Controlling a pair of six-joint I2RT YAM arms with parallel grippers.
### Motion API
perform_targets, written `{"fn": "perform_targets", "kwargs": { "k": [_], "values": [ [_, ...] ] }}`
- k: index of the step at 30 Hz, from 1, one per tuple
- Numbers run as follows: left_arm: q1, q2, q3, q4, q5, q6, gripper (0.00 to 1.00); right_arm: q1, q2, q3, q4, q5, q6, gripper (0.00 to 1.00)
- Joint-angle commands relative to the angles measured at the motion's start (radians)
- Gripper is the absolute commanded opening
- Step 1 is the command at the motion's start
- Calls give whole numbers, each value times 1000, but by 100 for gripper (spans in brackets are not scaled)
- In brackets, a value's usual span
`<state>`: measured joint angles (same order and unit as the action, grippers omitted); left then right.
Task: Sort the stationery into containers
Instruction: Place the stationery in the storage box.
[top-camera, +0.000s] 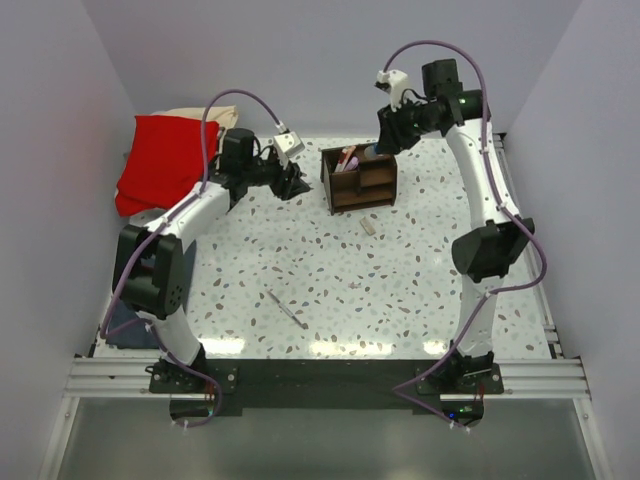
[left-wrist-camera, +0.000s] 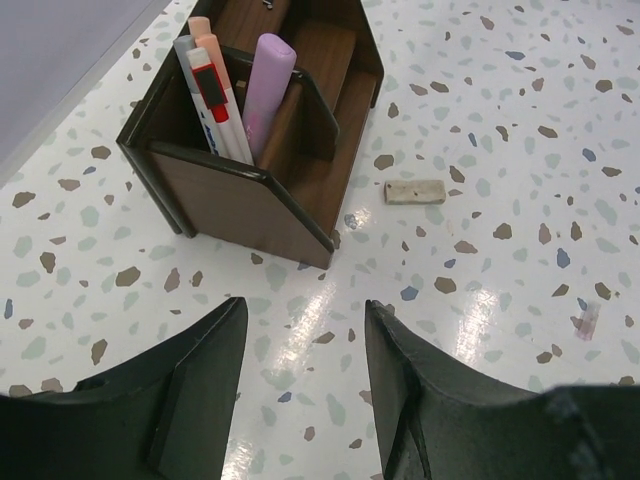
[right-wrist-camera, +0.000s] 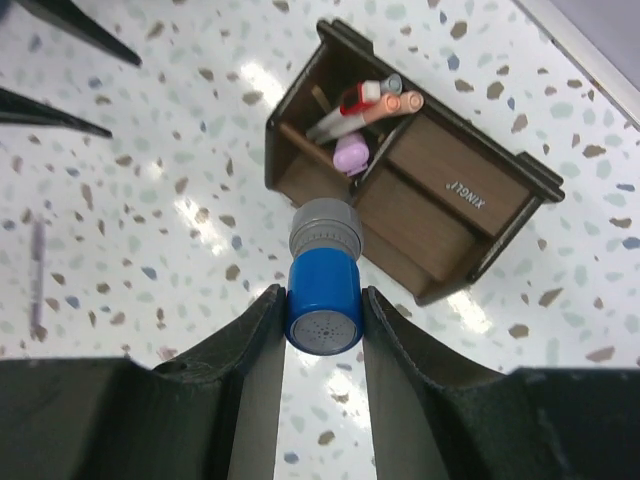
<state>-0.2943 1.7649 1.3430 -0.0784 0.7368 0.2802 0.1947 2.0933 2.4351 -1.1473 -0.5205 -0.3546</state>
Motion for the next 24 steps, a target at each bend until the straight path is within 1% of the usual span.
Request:
{"fn": "perform_targets", "kwargs": {
  "k": [1,5,8,13,14,24],
  "values": [
    [6,-31,-8,58,-4,-13,55,41,14,48,-178,238,-230,0],
    [6,-36,-25,63,1,-15,55,46,36,42,-193,316,-256,0],
    [6,-41,-39,62,7,-24,55,49,71,82,-219,372,-276,0],
    [4,-38,-51,63,18,-32,56,74,103,84,-200,430,-322,0],
    [6,-36,-53,95,19,-33,56,75,106,79,-190,439,-326,0],
    [4,-27,-79,109,35,-47,56,86,152,81,-126,438,-327,0]
  ]
}}
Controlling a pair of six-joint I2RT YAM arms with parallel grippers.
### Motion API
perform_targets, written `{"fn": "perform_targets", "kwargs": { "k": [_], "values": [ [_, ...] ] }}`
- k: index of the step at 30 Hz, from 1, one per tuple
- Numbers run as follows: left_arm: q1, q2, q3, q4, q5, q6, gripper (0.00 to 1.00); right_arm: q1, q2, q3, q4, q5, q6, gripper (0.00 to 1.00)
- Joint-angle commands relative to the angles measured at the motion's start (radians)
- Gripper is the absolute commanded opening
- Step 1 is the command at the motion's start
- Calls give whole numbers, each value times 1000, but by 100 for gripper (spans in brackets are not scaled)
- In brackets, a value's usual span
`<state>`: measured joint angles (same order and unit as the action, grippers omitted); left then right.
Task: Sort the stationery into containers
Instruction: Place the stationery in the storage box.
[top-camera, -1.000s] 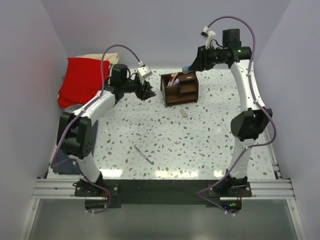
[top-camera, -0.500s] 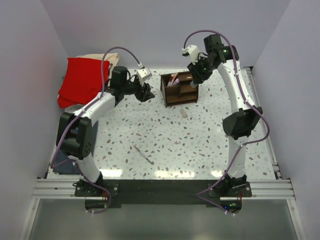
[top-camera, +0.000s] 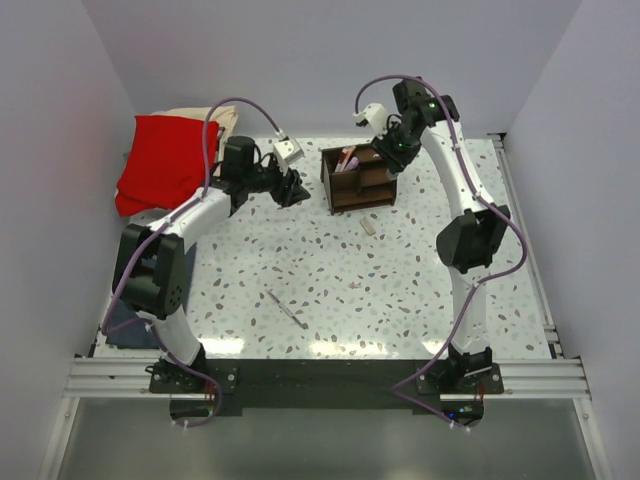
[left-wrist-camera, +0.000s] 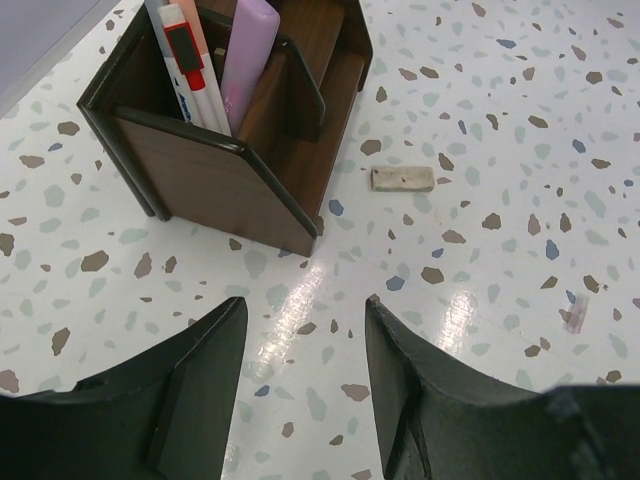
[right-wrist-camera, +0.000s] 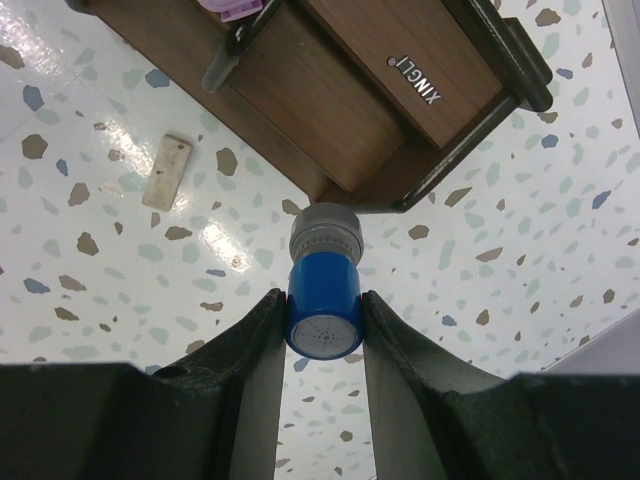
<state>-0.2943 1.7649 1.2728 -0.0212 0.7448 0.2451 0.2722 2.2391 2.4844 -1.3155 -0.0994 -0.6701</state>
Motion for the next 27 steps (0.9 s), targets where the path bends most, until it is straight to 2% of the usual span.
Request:
{"fn": "perform_targets", "kwargs": {
  "k": [1,27],
  "values": [
    [4,-27,-9,52,28,-15,56,10,17,30,45,17,-13,0],
    [4,5,-10,66,42,-24,56,44,99,31,147,20,7,0]
  ]
}}
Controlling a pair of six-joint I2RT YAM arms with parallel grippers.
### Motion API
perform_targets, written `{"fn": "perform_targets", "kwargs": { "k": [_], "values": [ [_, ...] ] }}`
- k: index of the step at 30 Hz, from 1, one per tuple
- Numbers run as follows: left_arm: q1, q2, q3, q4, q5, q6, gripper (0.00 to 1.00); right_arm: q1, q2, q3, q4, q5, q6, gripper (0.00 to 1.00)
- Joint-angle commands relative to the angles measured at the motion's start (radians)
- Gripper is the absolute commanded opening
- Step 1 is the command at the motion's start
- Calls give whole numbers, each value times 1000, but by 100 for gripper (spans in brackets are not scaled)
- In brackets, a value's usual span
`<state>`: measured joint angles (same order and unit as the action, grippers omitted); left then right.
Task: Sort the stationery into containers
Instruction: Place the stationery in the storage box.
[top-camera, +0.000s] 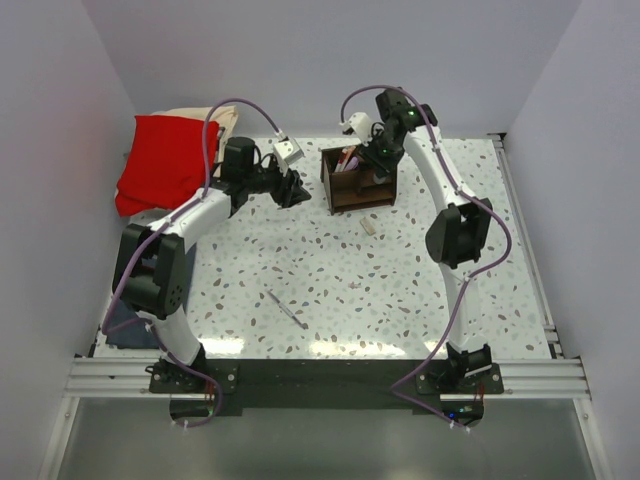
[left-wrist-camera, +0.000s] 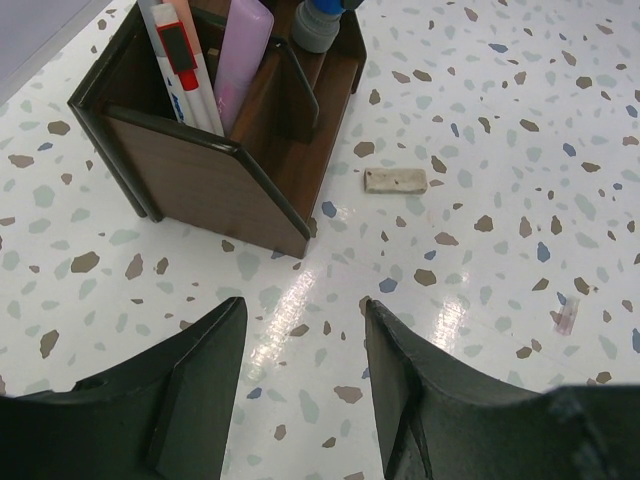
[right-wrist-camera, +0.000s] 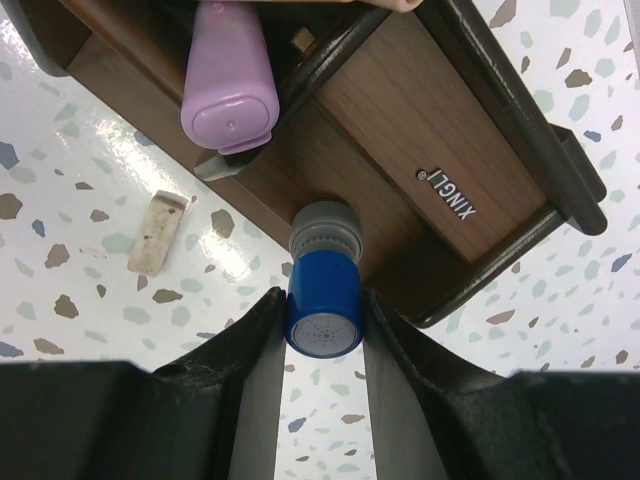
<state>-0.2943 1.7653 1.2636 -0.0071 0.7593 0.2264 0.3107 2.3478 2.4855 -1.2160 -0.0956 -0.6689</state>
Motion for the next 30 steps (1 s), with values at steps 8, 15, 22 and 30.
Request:
{"fn": "perform_targets", "kwargs": {
  "k": [8,15,22,30],
  "values": [
    [4,10,0,56,32,-9,56,10,10,30,72,36,17,0],
    [3,8,-3,55,35,-9,56,13,13,20,99,48,40,8],
    [4,13,-1,56,40,-10,56,16,-1,-2,156,79,63,43],
    [3,13,-1,58,43,-9,56,16,-4,-2,179,92,78,62]
  ]
}}
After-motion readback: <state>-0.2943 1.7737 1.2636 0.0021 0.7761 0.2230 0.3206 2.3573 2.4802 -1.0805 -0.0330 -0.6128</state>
